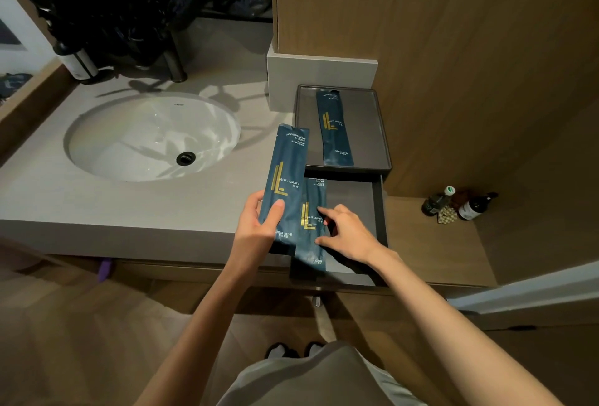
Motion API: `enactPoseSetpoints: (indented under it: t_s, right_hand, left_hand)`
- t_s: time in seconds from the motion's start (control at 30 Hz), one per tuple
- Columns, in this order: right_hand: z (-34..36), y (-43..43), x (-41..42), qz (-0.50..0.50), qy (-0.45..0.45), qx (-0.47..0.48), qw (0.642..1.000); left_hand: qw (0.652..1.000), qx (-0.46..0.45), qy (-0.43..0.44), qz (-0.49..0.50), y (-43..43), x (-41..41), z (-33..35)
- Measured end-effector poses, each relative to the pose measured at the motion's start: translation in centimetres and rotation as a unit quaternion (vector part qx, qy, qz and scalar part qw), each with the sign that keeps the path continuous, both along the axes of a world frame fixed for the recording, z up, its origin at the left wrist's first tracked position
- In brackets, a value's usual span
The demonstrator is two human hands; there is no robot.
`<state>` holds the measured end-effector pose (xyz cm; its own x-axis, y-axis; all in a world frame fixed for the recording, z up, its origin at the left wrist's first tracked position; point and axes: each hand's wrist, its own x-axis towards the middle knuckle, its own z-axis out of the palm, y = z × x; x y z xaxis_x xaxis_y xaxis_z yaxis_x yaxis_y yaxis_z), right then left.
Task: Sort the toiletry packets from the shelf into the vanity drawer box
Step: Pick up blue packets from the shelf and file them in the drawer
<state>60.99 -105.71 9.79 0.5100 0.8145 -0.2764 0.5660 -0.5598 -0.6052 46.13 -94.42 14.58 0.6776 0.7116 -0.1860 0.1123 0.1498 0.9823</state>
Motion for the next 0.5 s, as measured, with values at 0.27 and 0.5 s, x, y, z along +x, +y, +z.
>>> enactPoseSetpoints:
  t_s: [0.27,0.5]
  right_hand:
    - [5.3,-1.8,-0.6,-0.225,0.272,0.260,0.899]
    - [6.7,-2.8,-1.0,-0.266,0.268,0.291,0.879]
  left_hand:
    - [0.999,0.012,0.019,-0.038,-2.9,0.5,0.3]
    - [0.992,0.038,0.021,-0.115,-5.1,2.0,-0.3]
